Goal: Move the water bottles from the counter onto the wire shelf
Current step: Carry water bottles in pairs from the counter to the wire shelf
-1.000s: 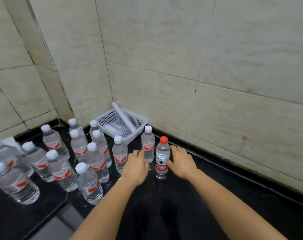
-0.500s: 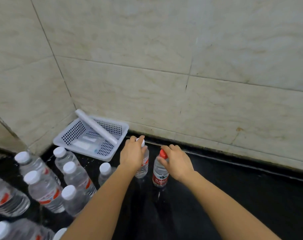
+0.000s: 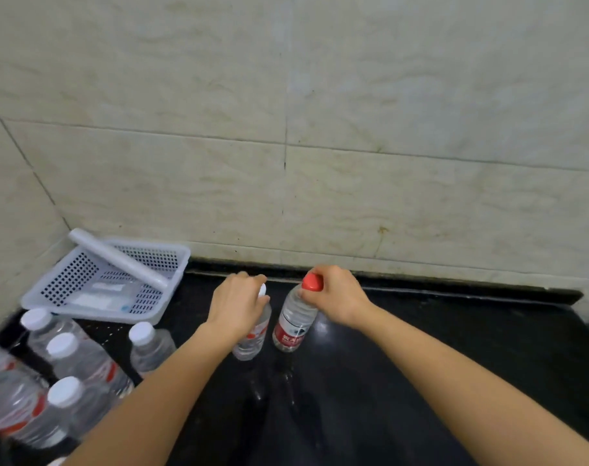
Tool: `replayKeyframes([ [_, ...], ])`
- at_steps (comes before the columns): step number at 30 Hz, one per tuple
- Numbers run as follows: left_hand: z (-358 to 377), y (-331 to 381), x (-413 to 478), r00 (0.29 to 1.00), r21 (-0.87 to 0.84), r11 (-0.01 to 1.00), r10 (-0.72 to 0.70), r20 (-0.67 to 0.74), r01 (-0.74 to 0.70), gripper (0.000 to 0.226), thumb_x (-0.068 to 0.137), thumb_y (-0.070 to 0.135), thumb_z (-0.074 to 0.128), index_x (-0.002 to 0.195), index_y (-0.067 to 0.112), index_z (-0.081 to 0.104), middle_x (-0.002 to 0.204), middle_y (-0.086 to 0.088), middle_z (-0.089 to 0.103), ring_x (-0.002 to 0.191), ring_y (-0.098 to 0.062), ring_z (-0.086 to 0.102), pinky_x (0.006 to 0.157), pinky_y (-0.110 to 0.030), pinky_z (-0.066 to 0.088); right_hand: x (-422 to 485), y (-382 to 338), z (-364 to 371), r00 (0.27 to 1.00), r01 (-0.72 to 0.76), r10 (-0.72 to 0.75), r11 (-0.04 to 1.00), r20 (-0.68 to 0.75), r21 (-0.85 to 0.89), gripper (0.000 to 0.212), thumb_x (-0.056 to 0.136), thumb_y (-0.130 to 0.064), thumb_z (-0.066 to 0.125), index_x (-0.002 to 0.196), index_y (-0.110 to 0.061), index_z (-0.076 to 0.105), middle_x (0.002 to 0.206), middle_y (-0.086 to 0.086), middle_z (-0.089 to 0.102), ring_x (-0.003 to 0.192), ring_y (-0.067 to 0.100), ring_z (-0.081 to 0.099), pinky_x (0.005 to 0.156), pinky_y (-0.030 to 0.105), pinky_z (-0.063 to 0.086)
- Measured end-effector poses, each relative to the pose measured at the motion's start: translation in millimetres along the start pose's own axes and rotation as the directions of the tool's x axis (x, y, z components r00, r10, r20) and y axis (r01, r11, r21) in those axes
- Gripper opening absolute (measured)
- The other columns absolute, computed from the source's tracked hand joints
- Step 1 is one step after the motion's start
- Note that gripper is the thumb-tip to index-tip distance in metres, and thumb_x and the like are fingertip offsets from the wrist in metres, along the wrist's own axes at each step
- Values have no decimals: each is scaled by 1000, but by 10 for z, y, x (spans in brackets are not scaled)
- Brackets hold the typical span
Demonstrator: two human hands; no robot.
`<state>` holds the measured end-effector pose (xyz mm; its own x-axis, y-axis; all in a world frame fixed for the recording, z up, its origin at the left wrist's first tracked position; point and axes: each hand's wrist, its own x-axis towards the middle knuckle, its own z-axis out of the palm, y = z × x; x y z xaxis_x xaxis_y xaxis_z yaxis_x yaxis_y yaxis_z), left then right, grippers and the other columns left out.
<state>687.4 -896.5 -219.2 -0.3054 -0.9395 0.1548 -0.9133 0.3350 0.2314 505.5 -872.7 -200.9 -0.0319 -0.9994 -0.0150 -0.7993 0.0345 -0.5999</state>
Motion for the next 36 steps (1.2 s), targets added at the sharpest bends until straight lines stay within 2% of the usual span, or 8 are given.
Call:
replayKeyframes([
  [5,-126,811,-185,995,-95,991,96,3,-95,32,88,34,57,117,20,60,100,-8,64,99,-30,59,74,-35,45,-557,455,-734,999,13,-15,999,-43,-38,26,80,-29,69,64,-27,47,65,-8,52,69,19,52,56,31,37],
  [9,-164,1746,-376,985,-154,973,171,-25,-173,41,89,34,58,127,19,57,115,-9,65,110,-28,58,86,-37,48,-1140,997,-1391,995,-8,2,998,-104,-65,19,77,-28,68,72,-12,58,69,3,59,69,24,55,61,39,45],
  [12,-128,2497,-534,973,-159,960,222,-65,-230,36,88,34,58,118,16,62,113,-10,66,107,-29,59,85,-39,50,-1635,1457,-1907,987,-24,11,997,-161,-74,19,75,-28,68,77,-11,61,74,7,64,73,28,59,65,43,49],
  [17,-111,3777,-762,955,-195,936,277,-107,-293,46,89,39,58,131,21,55,122,-9,63,116,-28,56,88,-37,48,-2435,2274,-2762,968,-42,12,993,-251,-114,16,75,-28,67,81,-14,61,79,8,65,78,29,61,71,45,51],
  [23,-127,5238,-913,902,-277,859,393,-179,-430,45,87,38,60,128,20,58,117,-9,65,109,-26,59,83,-34,44,-3247,3008,-3889,959,-87,30,977,-280,-192,19,78,-31,71,88,-14,67,83,5,69,79,21,63,73,38,51],
  [27,-112,6077,-920,846,-328,780,481,-230,-533,43,87,39,60,127,21,59,108,-7,65,102,-25,59,82,-35,48,-3649,3407,-4582,936,-100,35,980,-350,-170,17,80,-27,73,71,-20,60,68,-4,58,63,11,52,59,28,40],
  [32,-153,7038,-765,787,-383,688,543,-292,-617,42,84,37,65,122,20,64,93,-4,64,86,-22,60,72,-33,45,-3943,3989,-5374,893,-129,54,982,-446,-138,20,80,-26,74,88,-8,71,83,12,70,71,15,58,70,36,50],
  [36,-117,7798,-488,736,-421,606,585,-339,-675,42,82,40,66,120,21,65,84,2,61,76,-15,58,69,-33,47,-4031,4491,-6011,884,-129,59,984,-465,-121,16,79,-24,75,72,-15,64,63,-3,53,60,10,47,60,30,39],
])
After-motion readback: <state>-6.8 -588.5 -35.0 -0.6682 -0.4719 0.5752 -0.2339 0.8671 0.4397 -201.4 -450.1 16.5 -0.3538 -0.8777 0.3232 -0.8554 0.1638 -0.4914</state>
